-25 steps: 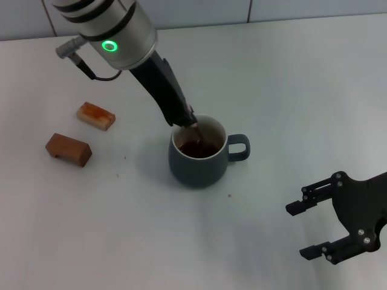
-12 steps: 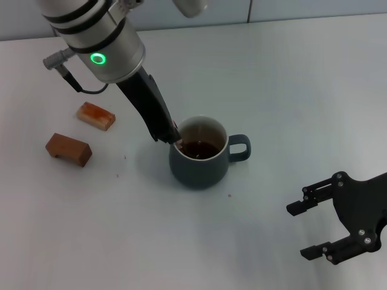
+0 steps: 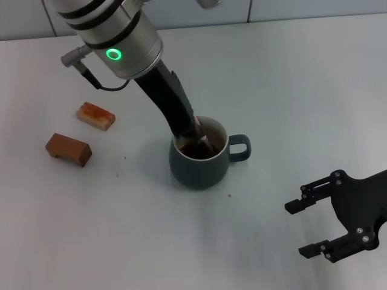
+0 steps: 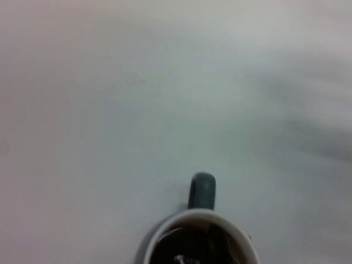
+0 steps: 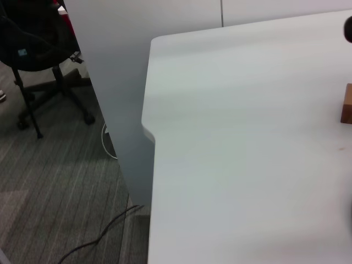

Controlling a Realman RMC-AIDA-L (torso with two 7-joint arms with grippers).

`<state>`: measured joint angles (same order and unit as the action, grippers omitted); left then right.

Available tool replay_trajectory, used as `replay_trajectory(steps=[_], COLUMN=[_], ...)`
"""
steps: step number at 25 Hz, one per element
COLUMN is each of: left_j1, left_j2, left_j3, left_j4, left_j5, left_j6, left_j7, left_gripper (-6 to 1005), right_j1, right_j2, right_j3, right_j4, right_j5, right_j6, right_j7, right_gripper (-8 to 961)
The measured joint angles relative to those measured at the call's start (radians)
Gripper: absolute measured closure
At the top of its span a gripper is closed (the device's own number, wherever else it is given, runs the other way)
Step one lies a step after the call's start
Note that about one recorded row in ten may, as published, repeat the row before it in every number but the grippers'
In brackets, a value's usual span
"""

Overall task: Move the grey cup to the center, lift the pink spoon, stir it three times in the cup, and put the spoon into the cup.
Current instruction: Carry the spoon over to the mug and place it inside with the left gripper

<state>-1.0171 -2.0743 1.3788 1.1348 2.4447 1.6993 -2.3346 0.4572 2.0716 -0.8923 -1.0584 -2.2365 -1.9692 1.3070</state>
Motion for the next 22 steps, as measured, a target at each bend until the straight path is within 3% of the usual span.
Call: replay_trajectory(steps=[11,22], left_j1=[0.0,-0.009], left_j2=[0.004,0.002], left_j3=[-0.004,-0.007], left_j4=[-0.003,-0.023], left_j5=[0.046,0.076], left_j6=[-0.059,0.035], left_j7=[-0.004,0.001], left_gripper=[795,783], right_j1=[0.001,0.002], right_j2=[0.001,0.001], right_j3=[0.003,0.006], right_j4=[-0.001,-0.002], right_j5=[0.0,0.0], right_j6=[-0.003,0.0], right_j7=[0.001,0.001], right_gripper=[258,258])
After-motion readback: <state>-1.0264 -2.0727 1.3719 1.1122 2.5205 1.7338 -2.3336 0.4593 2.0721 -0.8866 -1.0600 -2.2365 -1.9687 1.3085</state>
